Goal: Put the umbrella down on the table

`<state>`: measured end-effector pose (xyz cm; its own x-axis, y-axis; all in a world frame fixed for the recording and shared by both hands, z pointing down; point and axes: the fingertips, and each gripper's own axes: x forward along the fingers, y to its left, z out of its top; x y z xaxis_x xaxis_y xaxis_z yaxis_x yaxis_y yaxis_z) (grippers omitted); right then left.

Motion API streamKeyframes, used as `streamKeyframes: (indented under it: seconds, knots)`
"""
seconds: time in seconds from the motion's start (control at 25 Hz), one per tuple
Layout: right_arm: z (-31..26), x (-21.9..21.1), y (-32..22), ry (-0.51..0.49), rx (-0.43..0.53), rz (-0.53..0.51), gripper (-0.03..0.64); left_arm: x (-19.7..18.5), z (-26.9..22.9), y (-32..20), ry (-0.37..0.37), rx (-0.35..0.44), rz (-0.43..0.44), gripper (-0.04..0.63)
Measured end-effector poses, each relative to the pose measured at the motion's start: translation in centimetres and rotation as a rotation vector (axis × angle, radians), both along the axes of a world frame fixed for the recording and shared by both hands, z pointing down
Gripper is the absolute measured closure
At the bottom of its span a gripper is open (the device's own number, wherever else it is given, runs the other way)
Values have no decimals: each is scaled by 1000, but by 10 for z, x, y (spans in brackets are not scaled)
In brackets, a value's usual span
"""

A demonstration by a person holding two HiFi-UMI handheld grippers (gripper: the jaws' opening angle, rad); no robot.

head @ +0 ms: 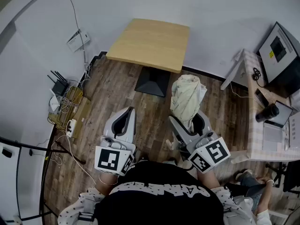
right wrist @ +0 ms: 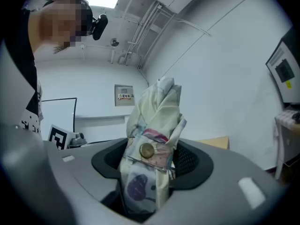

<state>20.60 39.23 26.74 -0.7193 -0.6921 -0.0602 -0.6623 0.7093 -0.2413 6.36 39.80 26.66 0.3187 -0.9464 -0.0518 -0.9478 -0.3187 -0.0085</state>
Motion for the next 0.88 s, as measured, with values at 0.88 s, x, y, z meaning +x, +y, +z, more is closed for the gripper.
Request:
streamKeyframes:
  seconds: [0.88]
  knots:
    - [4,70,6,3,6,-24,331,74,5,1,-2,-2,2,594]
